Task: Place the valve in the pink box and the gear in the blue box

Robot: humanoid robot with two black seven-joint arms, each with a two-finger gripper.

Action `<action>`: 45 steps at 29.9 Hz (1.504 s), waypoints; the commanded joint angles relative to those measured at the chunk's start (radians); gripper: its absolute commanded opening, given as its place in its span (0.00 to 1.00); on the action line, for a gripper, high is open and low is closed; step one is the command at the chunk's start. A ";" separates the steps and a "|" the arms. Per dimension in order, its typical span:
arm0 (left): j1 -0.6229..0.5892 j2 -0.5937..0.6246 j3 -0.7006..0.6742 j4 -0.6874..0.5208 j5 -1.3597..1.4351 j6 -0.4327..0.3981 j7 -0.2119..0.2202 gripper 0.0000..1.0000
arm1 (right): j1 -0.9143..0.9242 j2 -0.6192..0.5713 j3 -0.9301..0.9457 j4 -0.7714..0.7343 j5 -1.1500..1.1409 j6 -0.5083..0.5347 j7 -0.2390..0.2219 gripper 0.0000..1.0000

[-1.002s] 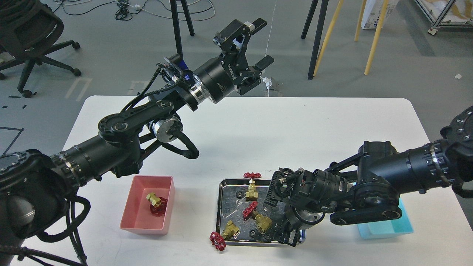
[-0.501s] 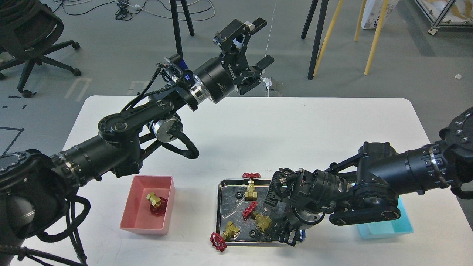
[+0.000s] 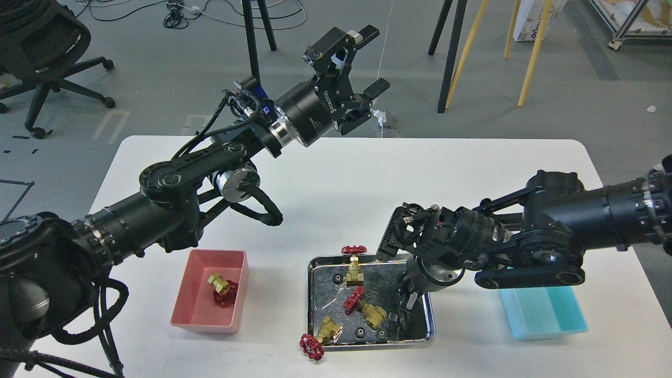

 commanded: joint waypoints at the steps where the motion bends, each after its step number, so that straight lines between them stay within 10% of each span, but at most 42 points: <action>1: 0.000 0.000 0.001 0.000 0.000 0.000 0.000 0.99 | 0.066 -0.171 0.045 0.048 0.002 0.000 0.000 0.00; 13: 0.000 0.000 0.001 0.000 0.000 0.000 0.000 0.99 | -0.038 -0.878 0.054 0.283 -0.046 0.000 -0.005 0.00; 21: 0.000 0.000 0.001 0.000 0.000 0.000 0.000 0.99 | -0.140 -0.878 0.070 0.280 -0.044 0.000 0.000 0.02; 27: 0.000 0.000 0.001 0.000 -0.001 0.000 0.000 0.99 | -0.177 -0.866 0.071 0.272 -0.041 0.000 0.000 0.22; 30: 0.000 0.000 0.000 0.000 -0.001 0.000 0.000 0.99 | -0.185 -0.864 0.073 0.271 -0.041 0.000 0.000 0.56; 32: 0.000 0.000 0.000 0.000 -0.001 0.000 0.000 0.99 | -0.187 -0.861 0.074 0.266 -0.040 0.000 0.003 0.99; 45: -0.003 0.041 0.002 0.009 0.000 -0.021 0.000 0.99 | -0.187 -0.792 0.442 0.081 0.303 0.000 0.055 1.00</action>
